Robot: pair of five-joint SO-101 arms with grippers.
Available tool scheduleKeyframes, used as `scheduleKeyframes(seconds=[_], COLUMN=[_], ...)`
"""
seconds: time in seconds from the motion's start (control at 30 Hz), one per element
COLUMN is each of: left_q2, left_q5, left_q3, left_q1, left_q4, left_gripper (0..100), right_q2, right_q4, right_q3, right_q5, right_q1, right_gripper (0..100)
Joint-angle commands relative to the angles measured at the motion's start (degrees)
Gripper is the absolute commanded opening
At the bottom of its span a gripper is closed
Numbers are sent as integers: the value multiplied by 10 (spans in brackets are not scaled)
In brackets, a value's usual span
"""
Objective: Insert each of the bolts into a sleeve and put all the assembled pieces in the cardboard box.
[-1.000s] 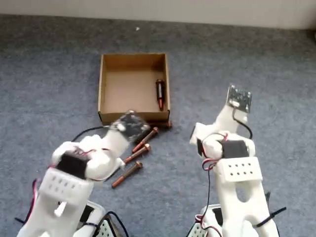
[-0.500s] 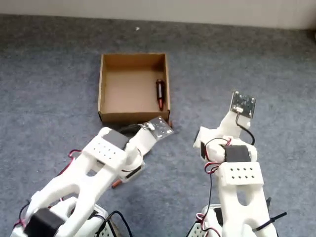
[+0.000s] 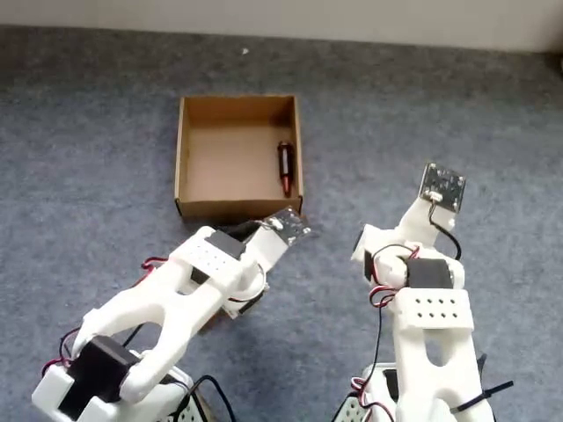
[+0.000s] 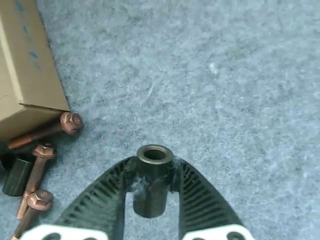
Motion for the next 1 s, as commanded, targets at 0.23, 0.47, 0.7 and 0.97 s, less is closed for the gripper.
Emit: scheduleKeyframes(seconds=[0.23,0.47,0.7,0.97], left_q2=[-267,-485,-650,-828], left_q5=[7,142,144,227], left_q3=[-22,-21,-7,110], left_q1=[-1,-2,-3,-4], left_q4=[33,68,64,-38], left_gripper=[5,5,5,5], right_q2=[-49,-194,-296,-370], right_q4=[-9,-11,-15,-19], right_q3=[-2,43,101,135], right_q5=[53,64,123,180], right_q1=[-7,-39,-131,-208], right_gripper=[4,4,4,4])
